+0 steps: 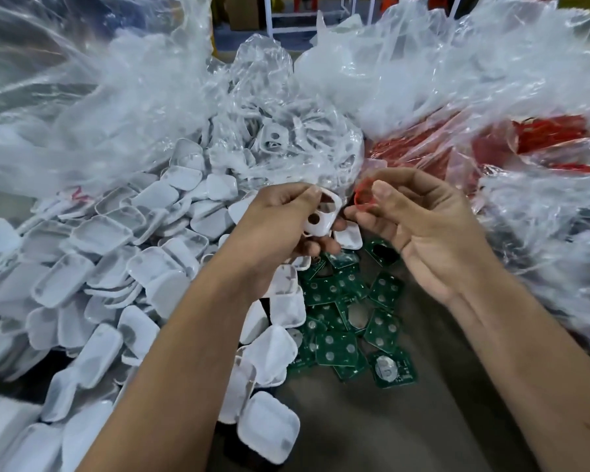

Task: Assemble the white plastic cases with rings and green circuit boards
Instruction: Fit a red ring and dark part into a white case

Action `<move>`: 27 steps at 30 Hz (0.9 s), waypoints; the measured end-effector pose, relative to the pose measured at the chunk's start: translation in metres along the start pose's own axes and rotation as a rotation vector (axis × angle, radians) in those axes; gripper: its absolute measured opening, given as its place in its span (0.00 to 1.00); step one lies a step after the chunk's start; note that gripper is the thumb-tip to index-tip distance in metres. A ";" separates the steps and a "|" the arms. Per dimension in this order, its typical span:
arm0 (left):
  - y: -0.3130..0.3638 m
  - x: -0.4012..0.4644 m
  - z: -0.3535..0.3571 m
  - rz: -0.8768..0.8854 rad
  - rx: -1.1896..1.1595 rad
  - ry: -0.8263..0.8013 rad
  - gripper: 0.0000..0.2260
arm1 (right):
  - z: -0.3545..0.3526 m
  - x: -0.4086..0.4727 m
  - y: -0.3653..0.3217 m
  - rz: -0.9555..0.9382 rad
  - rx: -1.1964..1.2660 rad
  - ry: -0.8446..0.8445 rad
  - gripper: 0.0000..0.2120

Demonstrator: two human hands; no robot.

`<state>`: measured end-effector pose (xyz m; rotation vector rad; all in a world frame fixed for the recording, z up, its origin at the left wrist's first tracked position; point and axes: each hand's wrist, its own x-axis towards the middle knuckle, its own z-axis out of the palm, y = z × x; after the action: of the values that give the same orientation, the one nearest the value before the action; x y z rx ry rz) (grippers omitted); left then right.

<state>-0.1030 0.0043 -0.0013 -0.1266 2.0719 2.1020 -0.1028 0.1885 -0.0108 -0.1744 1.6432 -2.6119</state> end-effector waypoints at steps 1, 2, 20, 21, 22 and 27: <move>0.000 0.001 0.000 -0.019 -0.029 0.006 0.12 | 0.000 0.000 -0.001 0.019 0.031 -0.015 0.07; 0.000 0.001 0.000 -0.039 -0.067 0.016 0.12 | 0.001 0.000 -0.002 0.034 0.057 -0.034 0.06; 0.007 -0.008 -0.007 0.072 0.034 -0.121 0.14 | 0.005 -0.010 -0.003 0.197 0.192 -0.320 0.11; 0.008 -0.009 -0.008 0.072 0.035 -0.127 0.13 | 0.005 -0.010 -0.003 0.201 0.187 -0.326 0.12; 0.008 -0.009 -0.008 0.069 0.034 -0.131 0.13 | 0.006 -0.010 -0.003 0.206 0.187 -0.331 0.12; 0.009 -0.011 -0.010 0.046 0.039 -0.143 0.12 | 0.006 -0.011 -0.003 0.223 0.202 -0.320 0.14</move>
<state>-0.0951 -0.0065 0.0096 0.0748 2.0490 2.0303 -0.0915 0.1860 -0.0062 -0.3554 1.2137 -2.4103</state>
